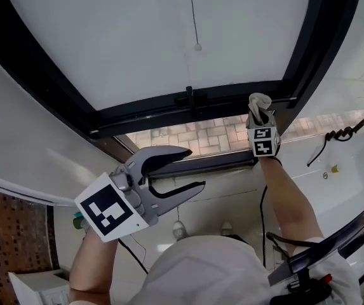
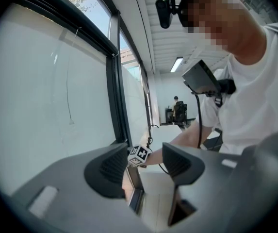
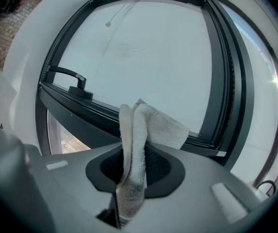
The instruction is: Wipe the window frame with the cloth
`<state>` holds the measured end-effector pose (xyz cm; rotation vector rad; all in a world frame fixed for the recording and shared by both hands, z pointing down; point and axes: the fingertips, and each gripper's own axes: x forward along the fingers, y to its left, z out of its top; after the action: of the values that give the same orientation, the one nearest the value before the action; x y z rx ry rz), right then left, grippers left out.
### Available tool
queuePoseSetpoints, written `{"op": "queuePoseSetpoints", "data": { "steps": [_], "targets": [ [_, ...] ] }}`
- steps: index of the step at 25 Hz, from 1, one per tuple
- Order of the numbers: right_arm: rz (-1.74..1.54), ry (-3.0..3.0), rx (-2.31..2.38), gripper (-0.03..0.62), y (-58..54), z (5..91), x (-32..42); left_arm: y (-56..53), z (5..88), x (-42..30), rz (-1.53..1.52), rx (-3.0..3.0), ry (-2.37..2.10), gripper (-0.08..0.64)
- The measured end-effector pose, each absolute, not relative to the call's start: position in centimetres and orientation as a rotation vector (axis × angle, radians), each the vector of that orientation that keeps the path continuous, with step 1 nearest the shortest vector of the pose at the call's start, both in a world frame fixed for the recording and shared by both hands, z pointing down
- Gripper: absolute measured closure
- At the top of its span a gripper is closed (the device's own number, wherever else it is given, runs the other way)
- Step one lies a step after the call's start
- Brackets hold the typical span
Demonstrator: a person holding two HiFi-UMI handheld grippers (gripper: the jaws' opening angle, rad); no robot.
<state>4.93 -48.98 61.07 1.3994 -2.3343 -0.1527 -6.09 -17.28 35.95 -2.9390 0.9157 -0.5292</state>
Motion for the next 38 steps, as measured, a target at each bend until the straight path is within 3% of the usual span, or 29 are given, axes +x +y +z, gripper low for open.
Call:
{"op": "queuePoseSetpoints", "data": {
  "steps": [21,38],
  "targets": [
    [-0.041,-2.506,1.295,0.520,-41.3,61.0,-13.3,-12.3,35.8,-12.3,-0.527,-2.979,0.824,0.316],
    [0.029,-2.665,1.006,0.520,-32.4,59.1,-32.9,-9.0,32.3,-19.7,-0.543,-2.918,0.833,0.317]
  ]
}}
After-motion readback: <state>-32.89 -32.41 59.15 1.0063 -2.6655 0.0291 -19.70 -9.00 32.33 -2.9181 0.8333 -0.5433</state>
